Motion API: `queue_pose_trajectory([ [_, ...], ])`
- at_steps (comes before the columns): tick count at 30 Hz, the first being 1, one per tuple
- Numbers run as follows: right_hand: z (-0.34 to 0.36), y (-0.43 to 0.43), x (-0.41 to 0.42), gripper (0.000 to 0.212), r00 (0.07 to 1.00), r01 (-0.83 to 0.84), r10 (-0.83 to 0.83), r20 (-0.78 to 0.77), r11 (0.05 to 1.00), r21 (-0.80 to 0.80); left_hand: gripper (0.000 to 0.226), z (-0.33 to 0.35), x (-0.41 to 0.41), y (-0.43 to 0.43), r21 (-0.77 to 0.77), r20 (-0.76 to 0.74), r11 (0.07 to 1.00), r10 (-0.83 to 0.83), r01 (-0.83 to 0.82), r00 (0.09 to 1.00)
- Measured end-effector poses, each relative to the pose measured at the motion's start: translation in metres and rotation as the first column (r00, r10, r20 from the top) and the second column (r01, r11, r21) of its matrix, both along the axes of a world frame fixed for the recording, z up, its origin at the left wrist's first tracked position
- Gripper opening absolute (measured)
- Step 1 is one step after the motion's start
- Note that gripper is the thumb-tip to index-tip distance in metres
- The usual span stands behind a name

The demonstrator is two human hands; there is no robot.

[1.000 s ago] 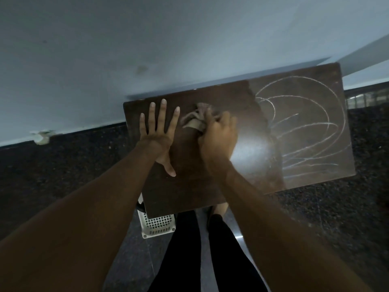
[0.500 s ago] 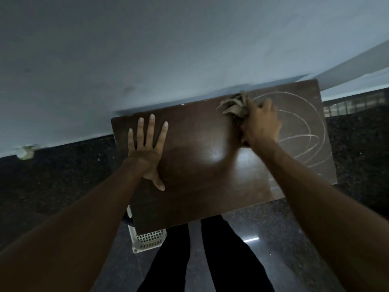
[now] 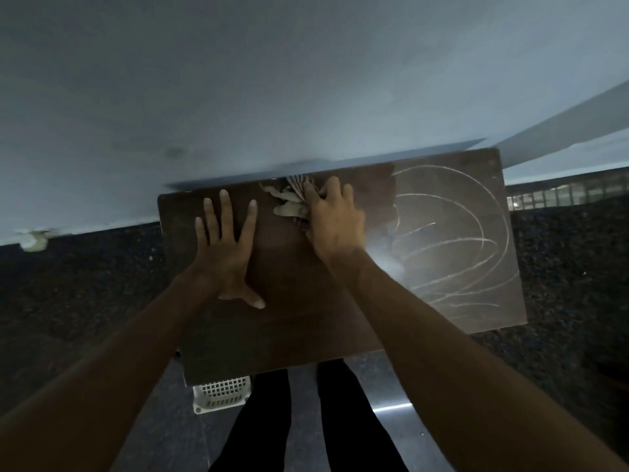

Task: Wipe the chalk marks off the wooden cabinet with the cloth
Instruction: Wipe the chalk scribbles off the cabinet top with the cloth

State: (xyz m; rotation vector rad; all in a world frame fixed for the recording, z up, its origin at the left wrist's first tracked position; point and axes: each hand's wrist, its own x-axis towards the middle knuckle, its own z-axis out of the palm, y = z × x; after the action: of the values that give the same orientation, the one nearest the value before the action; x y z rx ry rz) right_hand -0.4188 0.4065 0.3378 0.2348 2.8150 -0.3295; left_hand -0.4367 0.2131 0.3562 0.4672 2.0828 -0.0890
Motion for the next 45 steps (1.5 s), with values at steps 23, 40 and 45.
queue_pose_trajectory([
  [23,0.002,0.023,-0.024,0.054,1.0,0.018,-0.017,0.022,0.998,-0.068,0.178,-0.021,0.001,0.056,-0.052,-0.014,0.948,-0.316,0.315,0.949],
  [40,0.008,0.217,-0.012,0.057,0.917,0.389,-0.4,0.018,0.9,0.195,0.18,-0.012,-0.001,0.065,-0.101,0.019,0.953,-0.287,0.287,0.958],
  [45,0.006,0.207,-0.018,0.052,0.888,0.452,-0.46,0.013,0.877,0.161,0.181,-0.012,0.001,0.065,-0.106,0.009,0.951,-0.292,0.291,0.956],
])
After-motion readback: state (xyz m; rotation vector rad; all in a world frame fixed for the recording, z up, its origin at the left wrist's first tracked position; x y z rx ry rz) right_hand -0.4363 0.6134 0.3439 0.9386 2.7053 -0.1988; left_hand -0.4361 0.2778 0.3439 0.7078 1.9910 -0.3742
